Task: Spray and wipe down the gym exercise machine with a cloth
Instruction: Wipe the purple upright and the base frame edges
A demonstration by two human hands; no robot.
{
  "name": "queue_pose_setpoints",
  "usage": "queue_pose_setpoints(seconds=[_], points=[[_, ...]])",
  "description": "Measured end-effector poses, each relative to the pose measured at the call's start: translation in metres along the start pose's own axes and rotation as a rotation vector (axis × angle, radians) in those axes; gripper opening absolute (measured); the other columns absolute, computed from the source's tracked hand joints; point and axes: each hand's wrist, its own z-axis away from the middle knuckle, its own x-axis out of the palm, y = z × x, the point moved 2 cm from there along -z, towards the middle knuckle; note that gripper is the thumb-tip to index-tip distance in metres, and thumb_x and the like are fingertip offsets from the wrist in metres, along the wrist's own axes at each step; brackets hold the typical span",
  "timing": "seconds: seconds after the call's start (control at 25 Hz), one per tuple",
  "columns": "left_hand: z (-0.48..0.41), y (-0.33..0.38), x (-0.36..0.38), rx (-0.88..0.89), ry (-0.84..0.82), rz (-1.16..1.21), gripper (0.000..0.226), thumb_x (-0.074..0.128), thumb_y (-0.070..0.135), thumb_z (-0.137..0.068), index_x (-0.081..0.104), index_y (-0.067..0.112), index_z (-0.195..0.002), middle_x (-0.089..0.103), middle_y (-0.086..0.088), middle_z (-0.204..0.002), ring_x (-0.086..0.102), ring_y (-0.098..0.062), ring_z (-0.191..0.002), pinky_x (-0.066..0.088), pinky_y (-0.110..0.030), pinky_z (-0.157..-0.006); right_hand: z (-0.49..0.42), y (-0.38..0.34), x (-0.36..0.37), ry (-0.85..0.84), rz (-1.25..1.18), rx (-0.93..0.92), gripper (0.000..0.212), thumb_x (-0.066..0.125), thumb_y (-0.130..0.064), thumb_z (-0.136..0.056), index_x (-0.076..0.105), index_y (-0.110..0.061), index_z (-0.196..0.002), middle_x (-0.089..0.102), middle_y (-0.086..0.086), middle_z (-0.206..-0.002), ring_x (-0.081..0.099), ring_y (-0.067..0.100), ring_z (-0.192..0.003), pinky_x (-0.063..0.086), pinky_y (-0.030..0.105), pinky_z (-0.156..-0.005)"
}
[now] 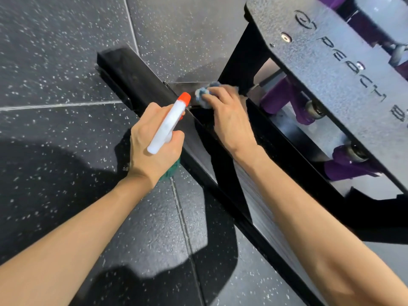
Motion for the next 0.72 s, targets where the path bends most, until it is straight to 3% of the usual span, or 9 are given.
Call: queue_pose_setpoints(seconds=[0.12,0.2,0.24,0.32,0.4,0.52,0.6,0.68,0.72], points=[[-0.002,-0.005,0.001,0.000,0.000,0.005,0.038,0.049,0.003,-0.070,0.070,0.011,-0.101,0.060,-0.016,-0.087,0.057,-0.022,-0.074,0.044,-0.015,-0.072,-0.018,0.028,-0.033,0.285,0.441,-0.052,0.055,0.041,0.005,-0.084,0.050,-0.009,-0.136,0.049,0.007,-0.142,0.046,0.028,-0.127,0.045,0.044,-0.096],[-0.002,-0.005,0.003,0.015,-0.008,-0.018,0.038,0.049,0.002,-0.070,0.070,0.011,-0.102,0.059,-0.014,-0.085,0.054,-0.018,-0.072,0.037,-0.006,-0.070,-0.009,0.042,-0.018,0.200,0.690,-0.147,0.051,0.049,0.000,-0.086,0.050,-0.010,-0.137,0.049,0.006,-0.142,0.046,0.022,-0.130,0.042,0.039,-0.101],[-0.002,-0.005,0.002,0.011,-0.003,-0.026,0.038,0.049,0.003,-0.070,0.070,0.011,-0.101,0.059,-0.014,-0.085,0.053,-0.019,-0.072,0.038,-0.009,-0.070,-0.002,0.048,0.000,0.147,0.693,-0.214,0.051,0.060,-0.001,-0.084,0.053,-0.009,-0.134,0.051,0.007,-0.140,0.048,0.022,-0.129,0.040,0.038,-0.102],[-0.001,-0.005,0.002,-0.016,0.006,-0.019,0.039,0.049,0.005,-0.070,0.070,0.012,-0.101,0.059,-0.014,-0.085,0.054,-0.023,-0.071,0.043,-0.023,-0.070,0.012,0.053,0.026,0.007,0.407,-0.184,0.050,0.065,0.000,-0.082,0.055,-0.004,-0.131,0.052,0.011,-0.139,0.046,0.025,-0.130,0.035,0.039,-0.107],[-0.002,-0.003,0.003,-0.015,0.016,-0.009,0.039,0.049,0.005,-0.069,0.071,0.014,-0.100,0.057,-0.014,-0.083,0.052,-0.023,-0.070,0.043,-0.029,-0.069,0.022,0.036,0.026,0.062,0.000,0.008,0.043,0.055,0.002,-0.085,0.057,0.000,-0.128,0.053,0.018,-0.135,0.044,0.028,-0.129,0.028,0.032,-0.111],[0.000,-0.001,0.001,0.000,0.006,0.045,0.040,0.049,0.005,-0.071,0.063,0.030,-0.098,0.058,-0.014,-0.084,0.055,-0.023,-0.071,0.045,-0.029,-0.069,0.025,0.016,0.000,0.586,-0.454,0.573,0.043,0.049,0.001,-0.085,0.056,0.001,-0.127,0.055,0.013,-0.125,0.052,0.015,-0.113,0.030,0.007,-0.099],[0.000,-0.002,0.000,0.017,0.013,0.052,0.042,0.051,0.004,-0.072,0.056,0.032,-0.103,0.061,-0.014,-0.087,0.060,-0.027,-0.074,0.047,-0.035,-0.071,0.004,0.014,-0.013,0.764,-0.689,0.766,0.047,0.044,-0.009,-0.091,0.043,-0.001,-0.137,0.046,0.009,-0.126,0.049,0.011,-0.113,0.031,0.014,-0.106],[-0.002,-0.004,0.004,0.037,0.020,0.006,0.040,0.051,0.001,-0.072,0.064,0.028,-0.100,0.061,-0.015,-0.086,0.058,-0.029,-0.072,0.047,-0.036,-0.070,-0.017,0.008,-0.011,0.712,-0.628,0.778,0.052,0.041,-0.007,-0.090,0.036,0.001,-0.141,0.041,0.020,-0.136,0.044,0.031,-0.125,0.027,0.029,-0.111],[-0.003,-0.005,0.004,0.033,0.029,-0.022,0.039,0.051,0.001,-0.071,0.068,0.021,-0.100,0.060,-0.015,-0.086,0.056,-0.027,-0.071,0.046,-0.034,-0.070,-0.022,0.002,-0.006,0.613,-0.540,0.774,0.054,0.040,-0.002,-0.091,0.030,-0.002,-0.144,0.035,0.023,-0.144,0.041,0.035,-0.129,0.028,0.024,-0.105]])
